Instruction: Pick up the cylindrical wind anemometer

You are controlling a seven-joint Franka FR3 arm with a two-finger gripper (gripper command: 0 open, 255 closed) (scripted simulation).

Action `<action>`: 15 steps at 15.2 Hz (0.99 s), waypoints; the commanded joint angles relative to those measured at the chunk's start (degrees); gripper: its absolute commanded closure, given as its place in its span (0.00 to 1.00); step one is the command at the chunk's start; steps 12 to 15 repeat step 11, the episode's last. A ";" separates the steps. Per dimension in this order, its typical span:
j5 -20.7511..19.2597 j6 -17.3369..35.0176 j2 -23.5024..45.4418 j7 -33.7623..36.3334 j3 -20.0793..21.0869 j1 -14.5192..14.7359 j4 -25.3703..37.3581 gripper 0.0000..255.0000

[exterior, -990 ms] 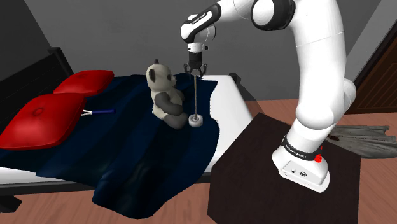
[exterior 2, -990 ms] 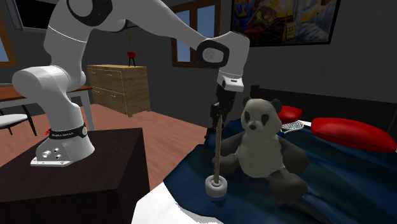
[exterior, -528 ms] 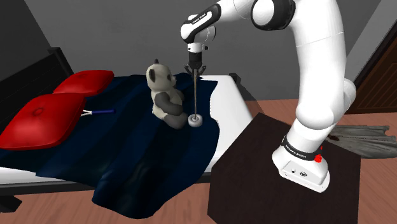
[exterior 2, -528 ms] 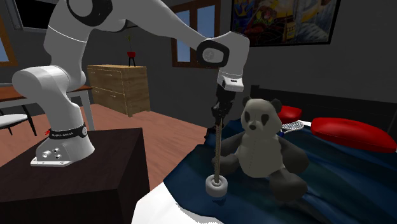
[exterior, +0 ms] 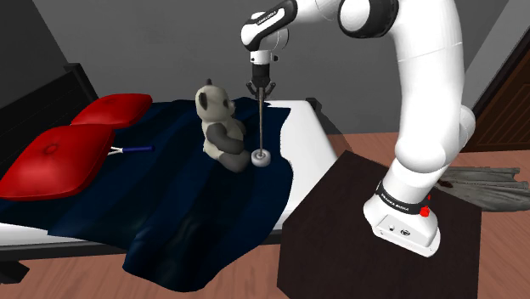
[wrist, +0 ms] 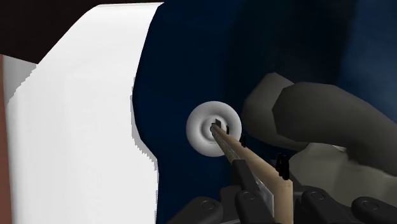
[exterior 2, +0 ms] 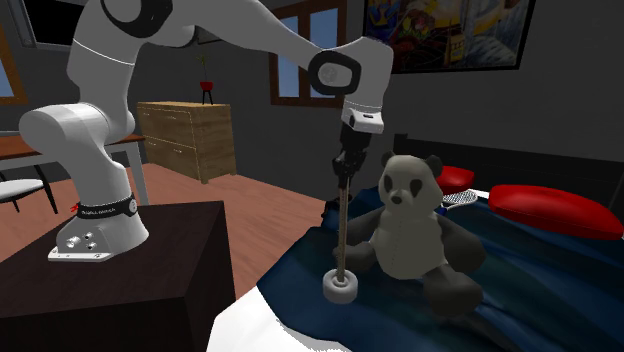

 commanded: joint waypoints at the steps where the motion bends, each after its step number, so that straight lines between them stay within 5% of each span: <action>1: -0.08 -1.44 -0.48 0.21 -0.02 0.00 1.00 1.00; 15: -0.34 -6.72 -2.38 0.90 -0.09 -0.06 4.42 1.00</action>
